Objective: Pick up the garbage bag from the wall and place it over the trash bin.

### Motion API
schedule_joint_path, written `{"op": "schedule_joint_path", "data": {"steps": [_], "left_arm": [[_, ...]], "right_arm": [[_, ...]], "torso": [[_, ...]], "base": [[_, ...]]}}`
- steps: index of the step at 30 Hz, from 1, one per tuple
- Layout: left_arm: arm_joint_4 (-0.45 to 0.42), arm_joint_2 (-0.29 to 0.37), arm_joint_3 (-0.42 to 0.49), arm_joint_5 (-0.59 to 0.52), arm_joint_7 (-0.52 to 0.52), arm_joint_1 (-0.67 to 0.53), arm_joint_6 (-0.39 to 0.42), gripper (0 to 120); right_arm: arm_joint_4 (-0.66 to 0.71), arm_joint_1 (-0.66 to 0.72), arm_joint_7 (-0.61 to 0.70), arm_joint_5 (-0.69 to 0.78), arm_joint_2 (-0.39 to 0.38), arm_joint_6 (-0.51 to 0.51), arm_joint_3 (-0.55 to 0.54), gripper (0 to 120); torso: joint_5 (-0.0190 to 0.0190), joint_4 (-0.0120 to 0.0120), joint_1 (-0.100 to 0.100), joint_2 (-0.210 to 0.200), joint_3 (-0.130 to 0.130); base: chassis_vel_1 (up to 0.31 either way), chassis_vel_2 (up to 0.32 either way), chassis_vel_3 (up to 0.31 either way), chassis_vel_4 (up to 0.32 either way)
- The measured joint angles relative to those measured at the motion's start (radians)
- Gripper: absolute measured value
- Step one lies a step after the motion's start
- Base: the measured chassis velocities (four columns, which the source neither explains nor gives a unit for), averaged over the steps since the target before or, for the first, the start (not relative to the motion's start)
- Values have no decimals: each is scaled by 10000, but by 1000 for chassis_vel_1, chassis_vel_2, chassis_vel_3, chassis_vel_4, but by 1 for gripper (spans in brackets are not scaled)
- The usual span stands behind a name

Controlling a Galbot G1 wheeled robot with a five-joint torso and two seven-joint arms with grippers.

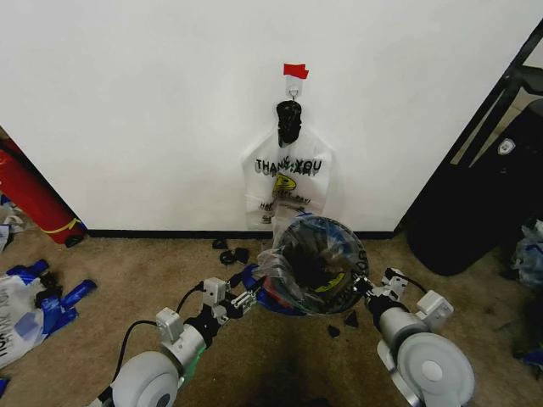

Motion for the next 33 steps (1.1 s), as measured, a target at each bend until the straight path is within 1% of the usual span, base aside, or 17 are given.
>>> {"op": "schedule_joint_path", "data": {"steps": [3, 7, 11, 14, 16, 18, 20, 21, 22, 23, 24, 25, 27, 28, 29, 32, 33], "left_arm": [[41, 148, -114, 389, 64, 134, -152, 93], [136, 242, -152, 771, 51, 208, -200, 100], [279, 307, -164, 1244, 0, 281, -337, 100], [291, 297, -184, 1296, -110, 317, -509, 100], [223, 194, -332, 1296, -344, 396, -1003, 100], [203, 146, -416, 1304, -422, 430, -1223, 100], [196, -262, -1061, 1475, -743, 685, -2252, 100], [196, -262, -1061, 1475, -743, 685, -2252, 100], [174, -544, -1471, 1542, -839, 918, -2620, 100], [169, -655, -1640, 1586, -881, 1022, -2757, 100], [180, -1097, -2237, 1840, -1100, 1478, -3326, 100], [180, -1097, -2237, 1840, -1100, 1478, -3326, 100], [272, -1406, -2918, 2109, -1243, 2004, -3951, 100], [345, -1649, -3558, 2301, -1331, 2465, -4473, 100], [345, -1649, -3558, 2301, -1331, 2465, -4473, 100], [398, -2092, -4667, 2456, -1500, 3182, -5184, 100], [398, -2092, -4667, 2456, -1500, 3182, -5184, 100]], "right_arm": [[3, 26, -21, 9, -13, 24, 24, 0], [20, 30, -27, 19, -21, 30, 61, 0], [26, 28, -50, 14, -12, 48, 64, 0], [38, 28, -70, 12, -7, 65, 59, 0], [-21, 31, -132, -120, 6, 124, 26, 0], [-78, 25, -212, -264, 12, 135, -6, 0], [-203, -74, -442, -701, 21, 99, -200, 0], [-203, -74, -442, -701, 21, 99, -200, 0], [-241, -108, -460, -764, 21, 26, -314, 0], [-284, -110, -461, -781, 15, -1, -371, 0], [-502, -62, -451, -790, -18, -60, -526, 0], [-502, -62, -451, -790, -18, -60, -526, 0], [-828, 91, -385, -722, -88, -96, -637, 0], [-1171, 291, -285, -593, -156, -132, -751, 0], [-1171, 291, -285, -593, -156, -132, -751, 0], [-1759, 646, -239, -427, -260, -181, -947, 0], [-1759, 646, -239, -427, -260, -181, -947, 0]], "torso": [[0, 1, 0, 0, 0], [0, 0, 0, 0, 0], [0, 0, 0, 0, 0], [-1, 1, 0, 0, 0], [-2, 0, 0, 0, 0], [-1, 0, 0, 0, 0], [0, -3, 0, 0, 0], [0, -3, 0, 0, 0], [0, -3, 0, 0, 0], [-1, 2, 0, 0, 0], [-2, 3, 0, 0, 0], [-2, 3, 0, 0, 0], [-1, 1, 0, 0, 0], [1, 2, 0, 0, 0], [1, 2, 0, 0, 0], [1, 3, 0, 0, 0], [1, 3, 0, 0, 0]], "base": [[0, 0, 0, 0], [0, 0, 0, 0], [0, 0, 0, 0], [0, 0, 0, 0], [0, 0, 0, 0], [0, 0, 0, 0], [0, 0, 0, 0], [0, 0, 0, 0], [0, 0, 0, 0], [0, 0, 0, 0], [0, 0, 0, 0], [0, 0, 0, 0], [0, 0, 0, 0], [0, 0, 0, 0], [0, 0, 0, 0], [0, 0, 0, 0], [0, 0, 0, 0]]}}
